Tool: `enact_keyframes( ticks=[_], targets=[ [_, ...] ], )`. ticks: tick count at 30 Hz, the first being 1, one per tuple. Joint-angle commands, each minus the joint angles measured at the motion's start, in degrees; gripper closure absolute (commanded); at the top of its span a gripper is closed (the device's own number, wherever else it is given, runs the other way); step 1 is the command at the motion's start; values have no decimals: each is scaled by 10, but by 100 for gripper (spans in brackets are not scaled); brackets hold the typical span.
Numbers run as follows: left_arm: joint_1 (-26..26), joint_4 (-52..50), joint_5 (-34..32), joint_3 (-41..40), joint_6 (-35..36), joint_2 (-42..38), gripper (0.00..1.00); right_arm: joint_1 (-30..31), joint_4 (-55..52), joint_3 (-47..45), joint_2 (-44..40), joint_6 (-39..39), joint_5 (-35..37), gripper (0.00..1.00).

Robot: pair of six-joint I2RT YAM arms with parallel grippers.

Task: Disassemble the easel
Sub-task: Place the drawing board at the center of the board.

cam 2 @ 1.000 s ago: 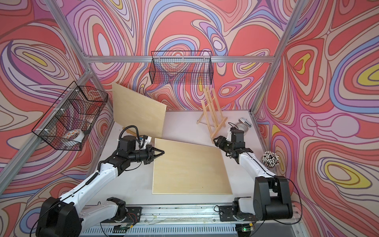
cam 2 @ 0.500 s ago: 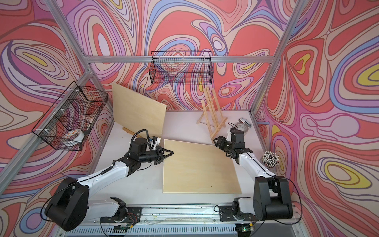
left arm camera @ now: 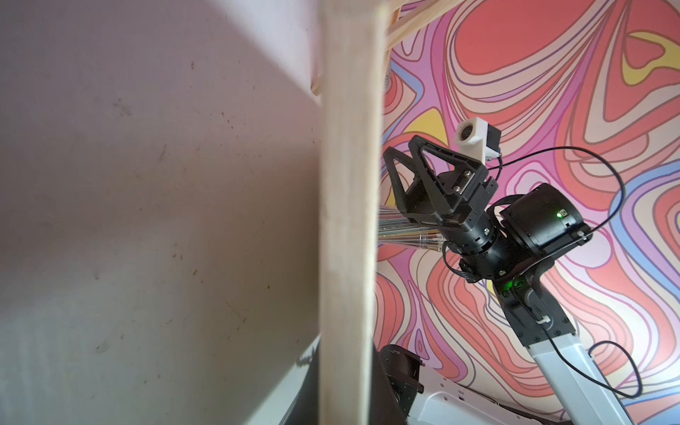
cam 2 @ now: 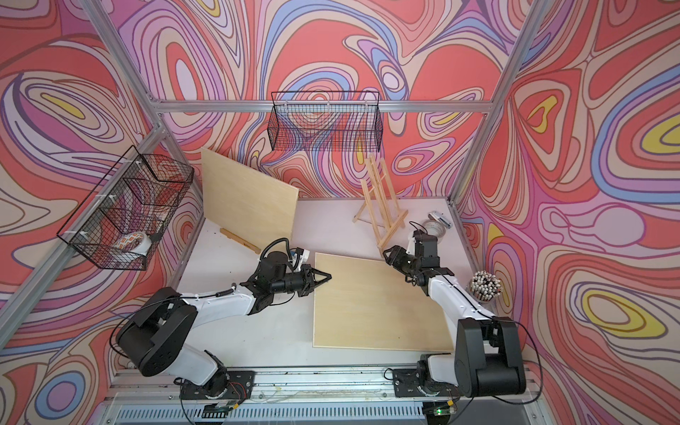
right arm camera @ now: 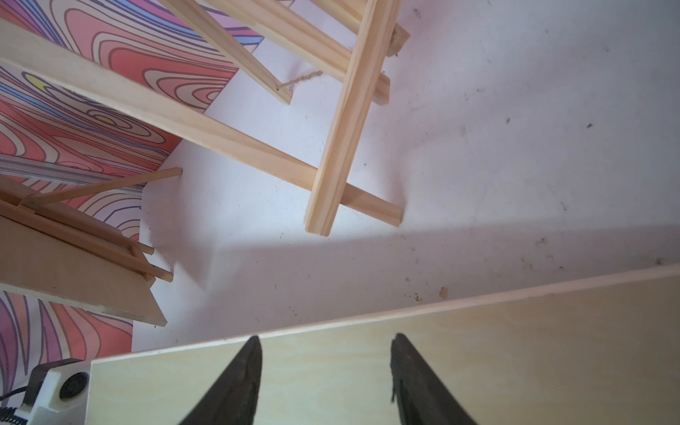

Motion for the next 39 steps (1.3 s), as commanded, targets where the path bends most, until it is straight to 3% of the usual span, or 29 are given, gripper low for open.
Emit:
enact_keyframes(
  ticks=[1,6,18,33,39],
  targets=[
    [-8,-82,-46,-12,-7,44,100,-1,6,-6,-15,-4,8,42],
    [-7,-71,-76,-24,-9,60,99,-1,7,-7,-16,-5,8,42],
    [11,-45,-61,-52,6,108,61,-1,11,-12,-18,-1,12,41],
    [35,-74,-38,-35,33,119,51,-2,15,-16,-11,-1,15,41],
    [34,-125,-39,-18,61,106,41,-1,15,-16,-9,-1,21,41]
  ],
)
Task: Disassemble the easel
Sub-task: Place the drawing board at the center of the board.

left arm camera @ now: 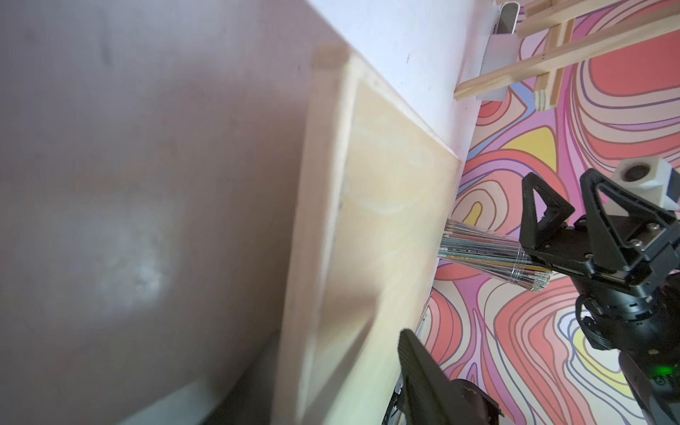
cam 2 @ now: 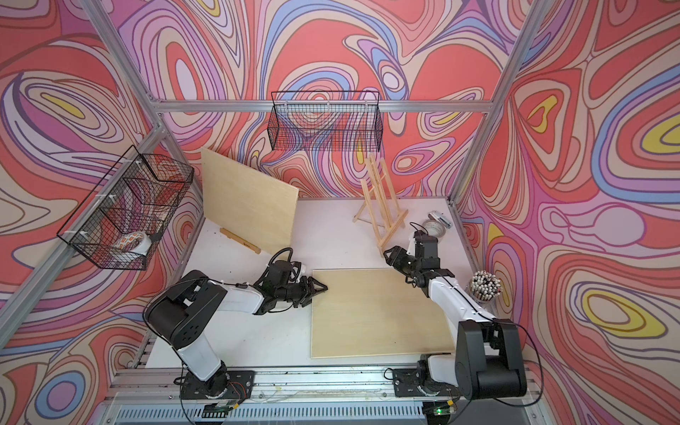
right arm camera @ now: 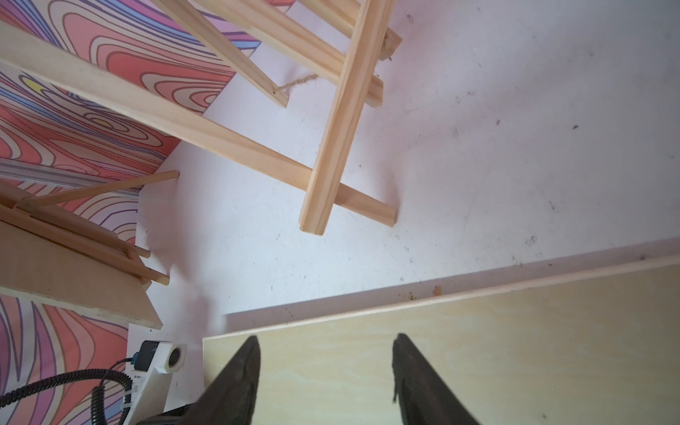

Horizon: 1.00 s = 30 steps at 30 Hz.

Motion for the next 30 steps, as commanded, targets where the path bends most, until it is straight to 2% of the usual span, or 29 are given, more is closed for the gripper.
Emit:
enact_keyframes(
  ticks=[1,8,12,15,17,21,26,30],
  targets=[
    [3,-116,-31,8,31,-3,39,-2,10,-7,-3,-1,12,41],
    [3,-293,-87,70,127,-59,30,-1,9,-8,-2,-1,14,40],
    [4,-289,-98,65,141,-77,26,-1,9,-10,-4,-1,16,40],
    [5,-276,-73,68,138,-72,25,-1,11,-9,-1,-1,15,40],
    [5,-269,-65,66,135,-78,19,-2,11,-9,1,-2,15,40],
    [2,-309,-67,74,149,-113,17,-2,9,-9,-3,-3,21,40],
    [-42,-429,-94,131,207,-198,12,-2,22,-22,-47,-4,30,35],
    [-92,-580,-127,234,306,-244,5,-2,42,-33,-85,3,38,35]
  ],
)
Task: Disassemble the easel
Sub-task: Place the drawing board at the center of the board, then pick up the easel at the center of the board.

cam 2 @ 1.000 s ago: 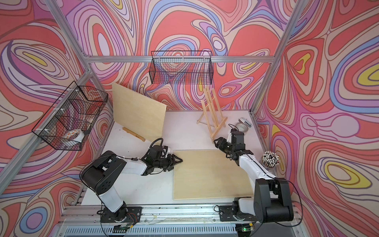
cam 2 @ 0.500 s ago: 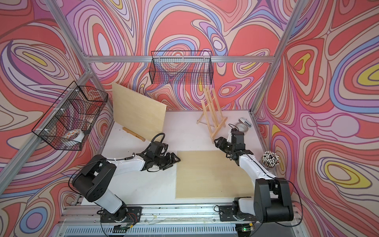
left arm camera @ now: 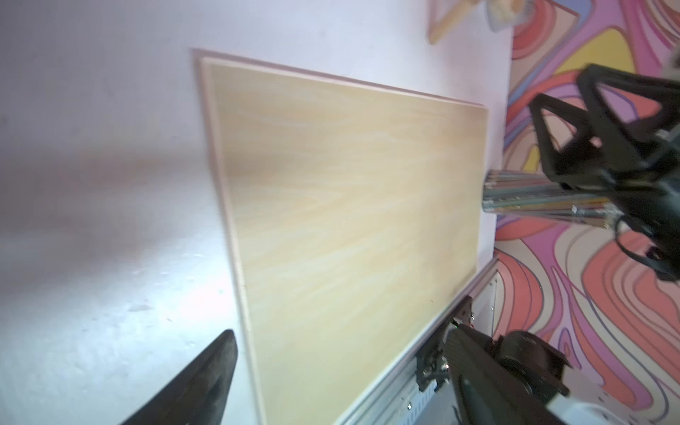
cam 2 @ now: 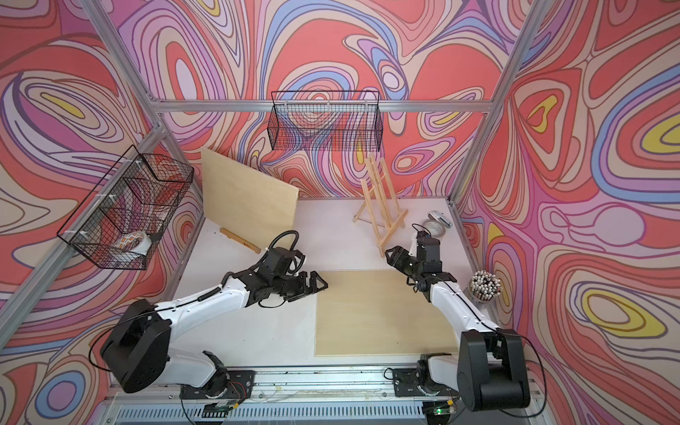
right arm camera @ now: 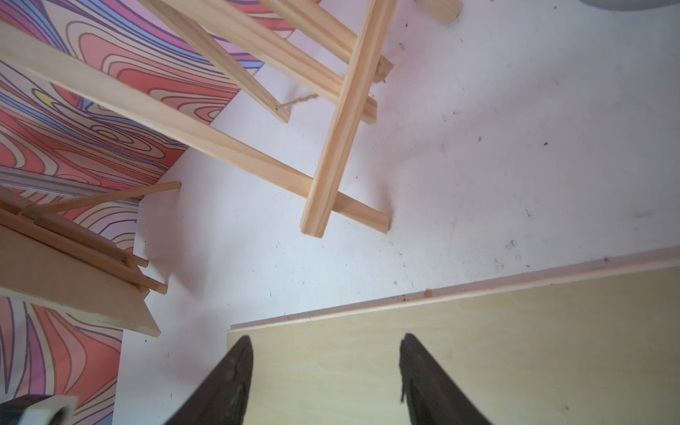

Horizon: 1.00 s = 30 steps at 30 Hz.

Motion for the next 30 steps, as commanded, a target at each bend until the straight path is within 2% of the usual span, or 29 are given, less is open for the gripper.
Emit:
enact_keyframes(
  ticks=[1,2,5,8,10,13,18,21,24,30],
  targets=[
    [-36,-168,-47,96,122,-42,4,-1,31,-7,-31,4,16,35],
    [-47,-211,-69,132,153,-44,1,-1,35,-4,-33,4,10,35],
    [-60,-298,-147,227,215,-37,0,-2,58,9,-31,16,-27,38],
    [-62,-301,-222,272,240,-38,0,0,129,-7,-31,39,-38,42],
    [-63,-262,-259,257,253,-61,0,5,162,-11,-29,44,-17,44],
    [-61,-184,-293,175,284,-122,0,22,166,20,-2,36,-2,44],
    [-36,-135,-298,104,251,-198,0,82,68,151,89,5,34,42],
    [-34,-133,-292,104,244,-207,0,146,17,233,134,-18,141,43],
    [-24,-142,-292,107,236,-210,0,209,-76,326,182,-16,315,42],
    [1,-130,-284,99,237,-230,0,271,-192,457,242,8,497,37]
  ],
)
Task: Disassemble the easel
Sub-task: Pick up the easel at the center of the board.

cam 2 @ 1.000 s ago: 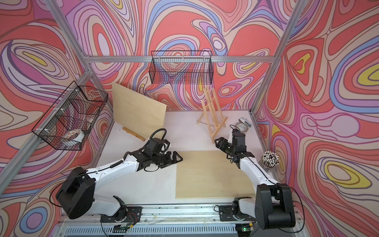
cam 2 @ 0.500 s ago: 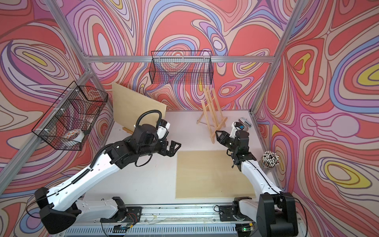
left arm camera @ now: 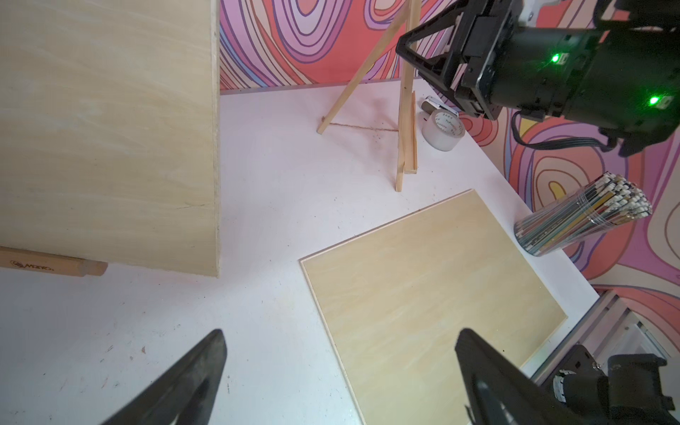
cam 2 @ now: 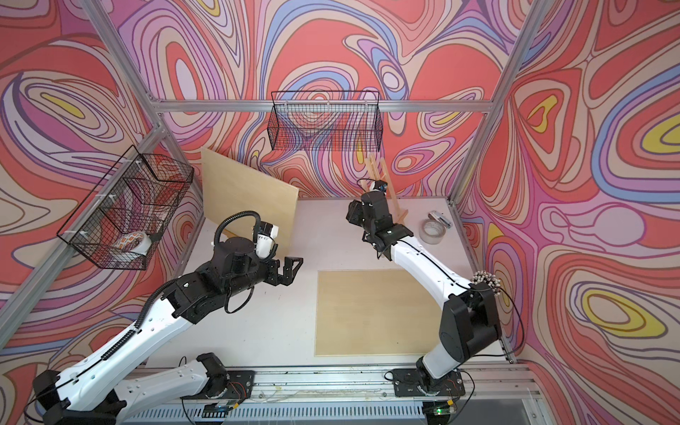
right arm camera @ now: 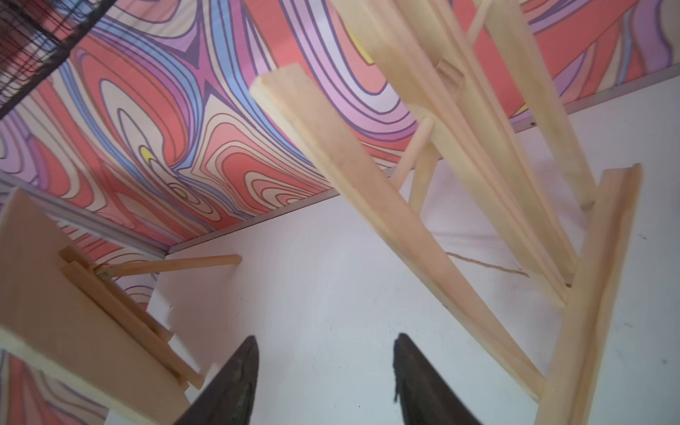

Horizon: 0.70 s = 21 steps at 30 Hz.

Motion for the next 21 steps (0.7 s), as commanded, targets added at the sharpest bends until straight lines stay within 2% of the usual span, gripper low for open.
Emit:
enact_keyframes(
  ticks=[1,4,10,16,21],
  targets=[
    [17,18,-5,-6,-2,-18,0,17,-107,48,19,9,172,36],
    [27,24,2,-9,-1,-20,0,20,-125,55,20,35,217,34],
    [28,41,11,-22,10,-15,0,20,-65,19,33,36,232,33],
    [29,59,18,-31,20,-3,0,21,17,-2,72,-41,245,34],
    [28,73,31,-41,21,8,0,20,12,21,114,-77,245,36]
  ],
)
